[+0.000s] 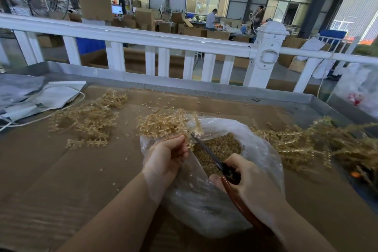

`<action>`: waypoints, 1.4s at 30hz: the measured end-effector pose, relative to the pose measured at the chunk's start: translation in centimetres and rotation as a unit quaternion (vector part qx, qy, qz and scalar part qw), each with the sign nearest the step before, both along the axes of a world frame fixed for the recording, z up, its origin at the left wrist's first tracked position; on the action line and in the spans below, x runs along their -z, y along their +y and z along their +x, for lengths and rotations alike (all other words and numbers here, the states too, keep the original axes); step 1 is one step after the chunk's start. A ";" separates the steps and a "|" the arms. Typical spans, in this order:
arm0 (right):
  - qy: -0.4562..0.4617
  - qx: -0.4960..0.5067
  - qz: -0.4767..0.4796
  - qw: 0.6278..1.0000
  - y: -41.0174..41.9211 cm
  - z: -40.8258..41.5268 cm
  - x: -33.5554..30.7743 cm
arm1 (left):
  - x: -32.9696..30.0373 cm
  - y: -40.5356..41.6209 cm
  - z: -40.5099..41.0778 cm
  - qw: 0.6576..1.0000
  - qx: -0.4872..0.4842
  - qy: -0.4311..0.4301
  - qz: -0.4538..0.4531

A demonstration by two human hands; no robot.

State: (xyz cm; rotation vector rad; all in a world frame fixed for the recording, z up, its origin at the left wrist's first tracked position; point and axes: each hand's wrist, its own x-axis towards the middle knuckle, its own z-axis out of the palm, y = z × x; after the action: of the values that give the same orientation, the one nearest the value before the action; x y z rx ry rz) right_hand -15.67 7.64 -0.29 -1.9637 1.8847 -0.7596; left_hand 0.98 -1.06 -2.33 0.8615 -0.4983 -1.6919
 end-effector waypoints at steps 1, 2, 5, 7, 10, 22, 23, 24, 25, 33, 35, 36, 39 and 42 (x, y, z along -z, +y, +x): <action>-0.004 -0.003 0.001 1.000 -0.1 -0.1 0.0 | -0.1 0.0 0.0 1.000 0.003 -0.004 0.002; -0.007 -0.007 0.001 1.000 -0.1 -0.2 0.0 | -0.1 0.0 0.1 1.000 0.006 -0.008 0.003; -0.014 -0.019 0.004 1.000 -0.4 -0.5 0.0 | 0.0 -0.1 0.3 1.000 0.017 -0.014 0.006; -0.014 -0.018 0.003 1.000 -0.5 -0.7 0.1 | 0.1 -0.1 0.3 1.000 0.021 -0.010 0.001; -0.002 -0.009 -0.003 1.000 -0.4 -0.7 0.2 | 0.2 -0.2 0.2 1.000 0.016 0.002 -0.009; 0.000 0.012 -0.143 0.990 0.4 0.6 -0.5 | 0.7 -0.5 -0.8 0.996 -0.089 0.002 0.011; 0.010 0.001 -0.136 0.991 0.5 1.0 -0.5 | 0.7 -0.5 -0.8 0.996 -0.086 0.001 0.012; 0.019 -0.005 -0.126 0.992 0.5 1.4 -0.3 | 0.7 -0.5 -0.8 0.997 -0.079 0.001 0.012; 0.033 -0.005 -0.118 0.992 0.4 1.7 -0.1 | 0.7 -0.4 -0.8 0.997 -0.071 0.000 0.012; 0.097 0.029 -0.086 0.991 -0.5 2.2 1.1 | 0.5 -0.3 -0.4 0.999 -0.030 0.004 0.011; 0.096 0.033 -0.080 0.992 -0.6 2.1 1.2 | 0.5 -0.4 -0.5 1.000 -0.026 0.001 0.007; 0.094 0.032 -0.075 0.992 -0.6 2.1 1.2 | 0.5 -0.4 -0.5 1.000 -0.025 0.003 0.006; 0.086 0.016 -0.059 0.994 -0.6 2.2 1.1 | 0.5 -0.5 -0.5 1.000 -0.024 0.016 0.011; 0.087 0.010 -0.060 0.994 -0.6 2.3 0.9 | 0.7 -0.6 -0.5 1.000 -0.020 0.019 0.005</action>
State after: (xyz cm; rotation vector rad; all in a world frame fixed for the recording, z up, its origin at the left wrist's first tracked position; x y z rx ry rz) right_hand -13.37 7.05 -1.20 -2.1496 2.0012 -0.7444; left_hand 0.53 -1.65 -2.99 0.8386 -0.4443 -1.6724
